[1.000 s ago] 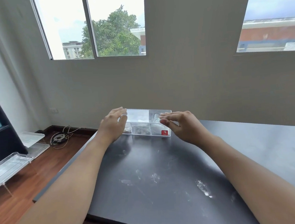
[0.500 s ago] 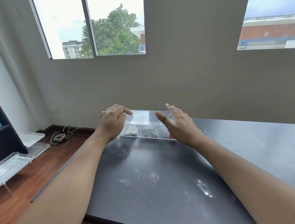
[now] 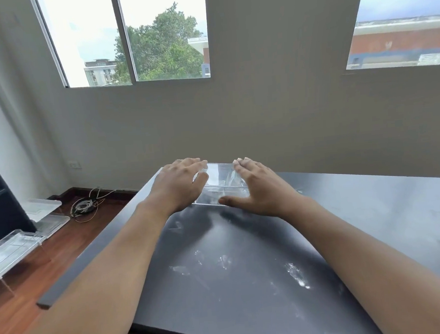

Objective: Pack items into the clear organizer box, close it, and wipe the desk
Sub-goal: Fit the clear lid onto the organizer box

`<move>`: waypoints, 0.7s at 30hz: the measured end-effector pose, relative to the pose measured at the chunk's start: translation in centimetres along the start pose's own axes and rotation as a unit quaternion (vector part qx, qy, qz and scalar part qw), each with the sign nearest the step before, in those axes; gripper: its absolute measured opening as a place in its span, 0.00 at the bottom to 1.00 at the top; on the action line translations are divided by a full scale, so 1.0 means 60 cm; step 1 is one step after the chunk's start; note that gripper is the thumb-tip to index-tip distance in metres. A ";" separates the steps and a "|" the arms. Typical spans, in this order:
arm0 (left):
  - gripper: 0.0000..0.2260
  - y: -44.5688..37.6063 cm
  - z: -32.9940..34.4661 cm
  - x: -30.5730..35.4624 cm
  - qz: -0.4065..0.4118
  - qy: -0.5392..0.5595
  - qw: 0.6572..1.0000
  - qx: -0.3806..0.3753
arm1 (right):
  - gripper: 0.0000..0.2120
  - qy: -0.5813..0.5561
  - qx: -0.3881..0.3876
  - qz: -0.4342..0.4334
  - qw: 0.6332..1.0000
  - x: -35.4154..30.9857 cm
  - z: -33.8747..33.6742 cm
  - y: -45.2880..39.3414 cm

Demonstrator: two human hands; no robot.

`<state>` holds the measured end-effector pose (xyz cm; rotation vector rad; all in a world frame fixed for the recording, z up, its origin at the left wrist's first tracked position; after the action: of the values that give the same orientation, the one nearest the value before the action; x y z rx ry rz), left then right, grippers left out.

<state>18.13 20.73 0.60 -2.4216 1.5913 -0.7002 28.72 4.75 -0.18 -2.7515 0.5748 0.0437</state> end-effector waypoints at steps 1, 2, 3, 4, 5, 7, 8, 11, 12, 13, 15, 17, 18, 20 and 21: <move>0.24 -0.001 0.001 -0.005 -0.018 -0.003 1.000 -0.001 | 0.52 0.003 -0.003 0.000 1.000 -0.001 -0.001 0.000; 0.23 -0.001 0.000 -0.010 -0.037 0.000 0.999 0.000 | 0.52 0.008 -0.007 0.000 1.000 -0.002 -0.003 0.000; 0.22 -0.001 -0.002 -0.015 -0.056 0.007 0.998 0.003 | 0.52 0.013 -0.011 0.002 1.000 -0.004 -0.004 0.001; 0.21 0.000 -0.004 -0.021 -0.072 0.014 0.997 0.005 | 0.52 0.014 -0.014 0.005 1.000 -0.005 -0.006 0.003; 0.21 0.001 -0.006 -0.028 -0.084 0.020 0.996 0.006 | 0.53 0.011 -0.016 0.009 1.000 -0.006 -0.008 0.004; 0.23 0.003 -0.007 -0.043 -0.103 0.028 0.994 0.002 | 0.53 -0.004 -0.012 0.018 1.000 -0.007 -0.012 0.006; 0.23 0.003 -0.006 -0.050 -0.109 0.035 0.993 0.000 | 0.53 -0.014 -0.005 0.021 1.000 -0.007 -0.015 0.007; 0.24 0.003 -0.004 -0.065 -0.097 0.038 0.995 0.010 | 0.49 -0.040 0.020 0.022 0.999 -0.005 -0.022 0.008; 0.24 0.003 -0.004 -0.069 -0.094 0.030 0.995 0.021 | 0.46 -0.046 0.028 0.021 0.998 -0.003 -0.023 0.008; 0.25 0.002 -0.006 -0.075 -0.094 0.024 0.995 0.034 | 0.42 -0.050 0.036 0.020 0.998 -0.001 -0.025 0.009; 0.27 0.002 -0.014 -0.079 -0.094 0.019 0.993 0.071 | 0.36 -0.055 0.051 0.020 0.997 0.004 -0.028 0.009; 0.25 0.001 -0.022 -0.074 -0.070 0.019 0.991 0.115 | 0.31 -0.058 0.056 0.015 0.997 0.005 -0.028 0.008; 0.23 0.001 -0.023 -0.068 -0.052 0.016 0.990 0.129 | 0.30 -0.059 0.055 0.010 0.997 0.005 -0.028 0.008; 0.20 0.003 -0.017 -0.051 -0.016 0.019 0.992 0.127 | 0.30 -0.059 0.055 -0.003 0.997 0.005 -0.026 0.007; 0.18 0.004 -0.011 -0.043 -0.002 0.029 0.993 0.114 | 0.31 -0.056 0.057 -0.007 0.997 0.007 -0.025 0.006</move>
<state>16.77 23.05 0.31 -2.2602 1.4372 -0.9079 28.92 3.81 1.07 -2.6225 0.5104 0.1568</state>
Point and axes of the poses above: each hand's wrist, its own y-axis away from the middle knuckle, its own z-axis out of the palm, x = y × z, the point moved 6 cm from there along -y, towards the middle knuckle, and after that the axes turned 5 degrees about y, right-handed, at the moved point
